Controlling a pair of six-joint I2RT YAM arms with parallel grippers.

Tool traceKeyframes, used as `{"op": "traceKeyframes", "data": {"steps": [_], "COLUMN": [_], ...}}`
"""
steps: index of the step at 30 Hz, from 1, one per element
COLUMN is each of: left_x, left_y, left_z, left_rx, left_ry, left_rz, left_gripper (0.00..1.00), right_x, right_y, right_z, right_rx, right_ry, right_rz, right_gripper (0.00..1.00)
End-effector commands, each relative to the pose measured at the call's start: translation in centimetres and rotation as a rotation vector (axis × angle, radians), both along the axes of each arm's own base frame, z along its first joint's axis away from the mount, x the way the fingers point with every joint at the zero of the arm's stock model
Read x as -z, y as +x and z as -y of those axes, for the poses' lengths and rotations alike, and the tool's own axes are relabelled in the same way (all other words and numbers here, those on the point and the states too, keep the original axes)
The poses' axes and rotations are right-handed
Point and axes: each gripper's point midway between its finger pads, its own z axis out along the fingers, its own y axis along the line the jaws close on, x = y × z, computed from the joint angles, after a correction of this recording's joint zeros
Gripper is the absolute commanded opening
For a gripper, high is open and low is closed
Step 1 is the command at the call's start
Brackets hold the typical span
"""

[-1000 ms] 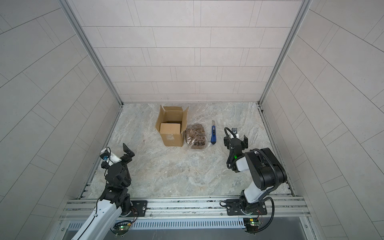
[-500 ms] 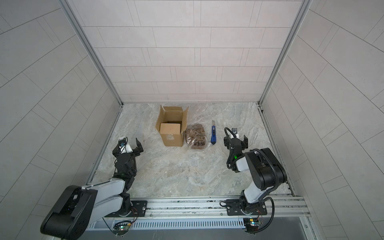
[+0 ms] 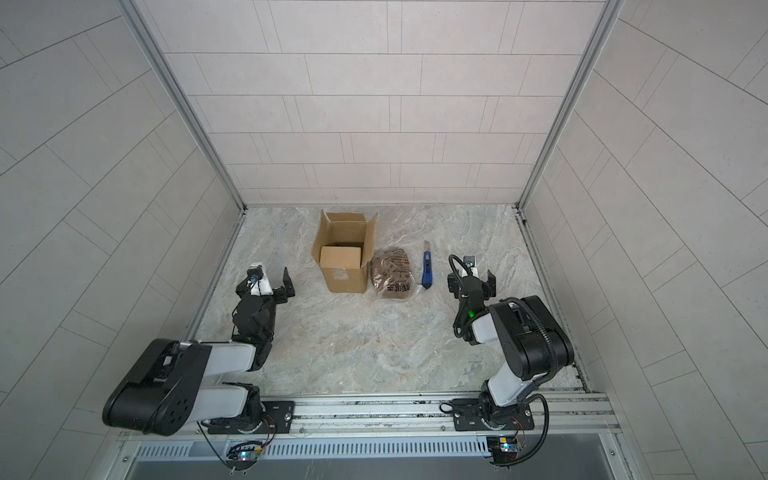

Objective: Unpack the express box

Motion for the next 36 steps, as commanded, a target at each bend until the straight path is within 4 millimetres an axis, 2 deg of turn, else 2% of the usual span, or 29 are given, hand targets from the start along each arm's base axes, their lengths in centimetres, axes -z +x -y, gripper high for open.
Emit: {"op": "traceKeyframes", "data": {"steps": [1, 5, 7, 36], "left_x": [-0.9, 0.2, 0.7, 0.6], "left_y": [1.3, 2.8, 3.6, 3.7], "left_z": [0.8, 0.3, -1.8, -1.6], "left_rx": [0.042, 0.000, -0.131, -0.115], "left_ry": [0.014, 0.012, -0.009, -0.007], "left_rz": [0.034, -0.052, -0.110, -0.111], "left_gripper": [1.00, 1.00, 1.00, 1.00], "right_x": [-0.8, -0.8, -0.8, -0.5], "right_y": [0.2, 0.2, 0.2, 0.7], "right_z": [0.3, 0.3, 0.3, 0.8], "right_rx": [0.019, 0.020, 0.020, 0.022], "right_ry": [0.003, 0.003, 0.003, 0.037], "right_rz": [0.026, 0.026, 0.026, 0.004], "right_gripper": [0.99, 1.00, 0.99, 0.99]}}
